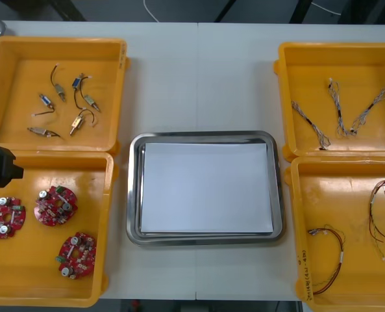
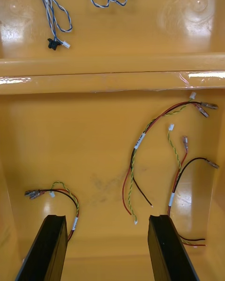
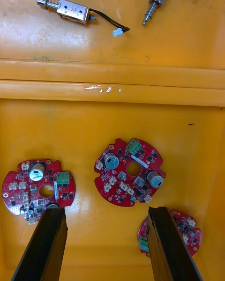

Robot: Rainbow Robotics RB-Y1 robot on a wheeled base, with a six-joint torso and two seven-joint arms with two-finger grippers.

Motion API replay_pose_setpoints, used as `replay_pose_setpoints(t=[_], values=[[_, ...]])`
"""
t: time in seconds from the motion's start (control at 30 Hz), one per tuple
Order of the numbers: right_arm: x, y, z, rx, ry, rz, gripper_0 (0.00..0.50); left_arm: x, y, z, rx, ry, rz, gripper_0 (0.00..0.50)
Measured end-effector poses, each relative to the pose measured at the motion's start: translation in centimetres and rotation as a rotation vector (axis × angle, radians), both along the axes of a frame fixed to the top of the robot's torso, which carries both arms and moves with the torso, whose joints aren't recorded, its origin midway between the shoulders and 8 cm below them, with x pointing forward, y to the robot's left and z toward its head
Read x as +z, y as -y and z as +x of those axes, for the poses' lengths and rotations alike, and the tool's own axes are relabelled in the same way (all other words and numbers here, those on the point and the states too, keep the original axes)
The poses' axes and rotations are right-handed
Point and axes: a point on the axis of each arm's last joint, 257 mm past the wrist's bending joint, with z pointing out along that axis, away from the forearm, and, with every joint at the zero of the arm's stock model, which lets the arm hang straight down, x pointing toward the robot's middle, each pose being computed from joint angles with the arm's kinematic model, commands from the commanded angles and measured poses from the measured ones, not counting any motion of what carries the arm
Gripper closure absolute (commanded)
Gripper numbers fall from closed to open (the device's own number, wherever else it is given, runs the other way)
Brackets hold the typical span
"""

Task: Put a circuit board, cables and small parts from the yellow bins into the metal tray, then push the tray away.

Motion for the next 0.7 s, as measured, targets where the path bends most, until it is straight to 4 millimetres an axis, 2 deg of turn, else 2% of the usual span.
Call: replay_pose_setpoints(t=[0.7], values=[[0.0, 0.0, 0.0, 0.0, 0.0, 0.0, 0.0, 0.0, 0.0, 0.0, 0.0, 0.0, 0.0, 0.0]])
